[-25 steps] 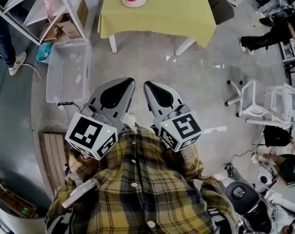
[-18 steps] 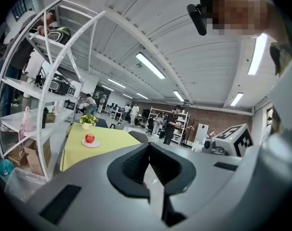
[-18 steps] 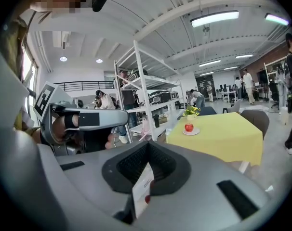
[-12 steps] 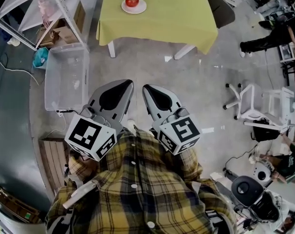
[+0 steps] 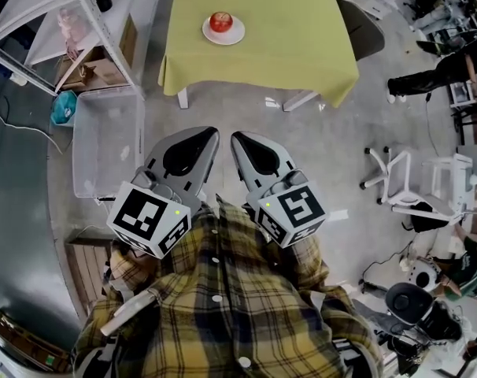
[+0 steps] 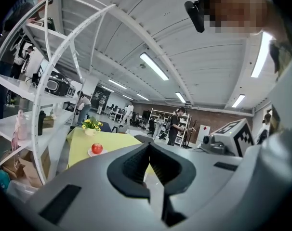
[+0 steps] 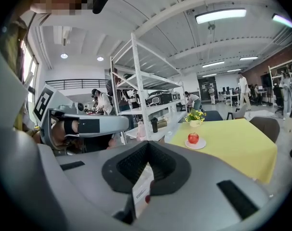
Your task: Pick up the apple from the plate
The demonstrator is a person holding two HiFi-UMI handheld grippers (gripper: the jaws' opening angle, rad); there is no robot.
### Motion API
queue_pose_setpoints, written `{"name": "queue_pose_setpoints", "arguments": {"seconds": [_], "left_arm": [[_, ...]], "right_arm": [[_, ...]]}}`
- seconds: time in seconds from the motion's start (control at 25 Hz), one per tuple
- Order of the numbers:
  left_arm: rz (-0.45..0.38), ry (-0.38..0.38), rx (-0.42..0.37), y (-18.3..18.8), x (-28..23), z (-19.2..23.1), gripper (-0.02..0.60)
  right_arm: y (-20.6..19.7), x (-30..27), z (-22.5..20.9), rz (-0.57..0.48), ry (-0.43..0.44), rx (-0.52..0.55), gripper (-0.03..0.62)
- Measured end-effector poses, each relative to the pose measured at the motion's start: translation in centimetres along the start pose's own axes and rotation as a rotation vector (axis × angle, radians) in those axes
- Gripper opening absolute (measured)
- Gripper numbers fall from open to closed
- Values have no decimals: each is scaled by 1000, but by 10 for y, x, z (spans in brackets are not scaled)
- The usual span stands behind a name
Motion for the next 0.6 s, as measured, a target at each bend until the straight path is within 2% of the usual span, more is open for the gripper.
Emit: {"name": "queue_pose_setpoints", "arguments": {"seconds": [0.36, 0.6], "left_arm": [[42, 5, 34, -3, -8, 30, 6], [48, 26, 48, -1, -37, 37, 6]], "right_arm": [[1, -25, -21, 22, -39, -55, -3], [4, -28, -55, 44, -46, -73, -3]]}}
Point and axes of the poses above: the fingertips, and each gripper's own axes: x backward along the fingers, z to its left, y out of its top, the point moved 9 cm from there along x, backward along the fingers, and after that the axes turned 4 degrees about -x, right-handed, at the moved point
